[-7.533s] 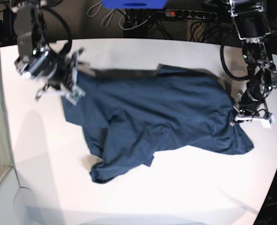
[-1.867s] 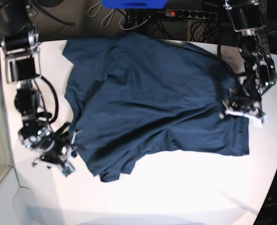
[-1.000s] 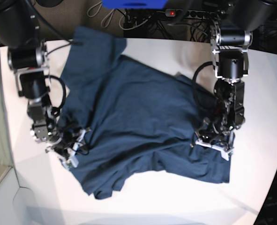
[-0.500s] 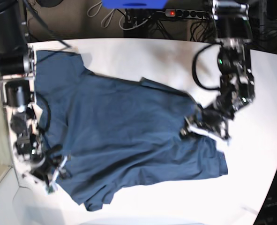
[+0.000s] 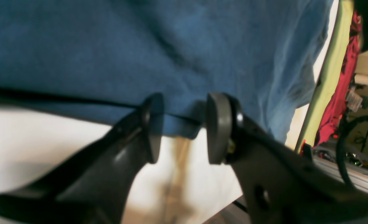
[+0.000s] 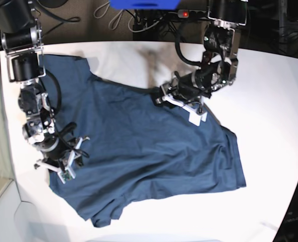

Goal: Layout the t-shirt on the table in an organized manner, then fold the t-shirt properly
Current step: 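Grasp the shirt with both grippers and pull it to smooth it, then grasp the collar area with the right gripper and lift it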

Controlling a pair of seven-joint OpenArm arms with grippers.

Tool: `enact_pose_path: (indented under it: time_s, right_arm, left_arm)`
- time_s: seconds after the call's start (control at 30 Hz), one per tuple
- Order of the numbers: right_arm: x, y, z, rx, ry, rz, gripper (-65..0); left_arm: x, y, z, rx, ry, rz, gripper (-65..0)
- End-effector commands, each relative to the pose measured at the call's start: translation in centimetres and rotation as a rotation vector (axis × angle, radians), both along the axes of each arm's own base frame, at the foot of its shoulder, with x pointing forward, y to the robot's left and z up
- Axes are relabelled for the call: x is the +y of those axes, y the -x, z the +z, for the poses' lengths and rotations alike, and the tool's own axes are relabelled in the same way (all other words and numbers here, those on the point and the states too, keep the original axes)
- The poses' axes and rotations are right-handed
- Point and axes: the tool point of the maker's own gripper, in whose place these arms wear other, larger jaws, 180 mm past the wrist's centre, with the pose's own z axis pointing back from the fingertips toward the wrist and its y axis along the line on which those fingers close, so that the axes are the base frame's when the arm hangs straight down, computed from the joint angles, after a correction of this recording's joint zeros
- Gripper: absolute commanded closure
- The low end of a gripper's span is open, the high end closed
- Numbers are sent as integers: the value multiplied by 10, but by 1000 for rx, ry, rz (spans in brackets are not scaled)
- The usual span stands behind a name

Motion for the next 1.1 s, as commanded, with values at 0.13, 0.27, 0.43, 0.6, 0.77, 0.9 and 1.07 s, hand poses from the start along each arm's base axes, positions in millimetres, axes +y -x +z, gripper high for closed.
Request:
enact_pose_path:
  time_s: [0.13,0.27,0.43,0.6,0.77,0.9,1.07]
  right_arm:
    - [-5,-11,23,-70,-4,0,-286]
    - [-4,-7,16,-55,-4,1,-286]
    - [-2,12,-7,-5,-5,7,-285]
    - [9,41,-24,27,-11,35,-285]
    - [33,72,-14,13,-14,89,-285]
    - [65,90,10,0,-27,133,-285]
    - [115,117,22,45,-78,224,-285]
  left_arm:
    - [-4,-1,-1,5,-9,10,-234]
    - [10,-7,-6,-26,-99,18,-234]
    - [18,-19,3,-67,-136,18,-234]
    - [50,-42,26,-140,-167,85,-234]
    - [89,-67,42,-185,-199,165,-234]
    - [98,-76,61,-233,-180,185,-234]
    - [95,-68,88,-300,-132,175,-234]
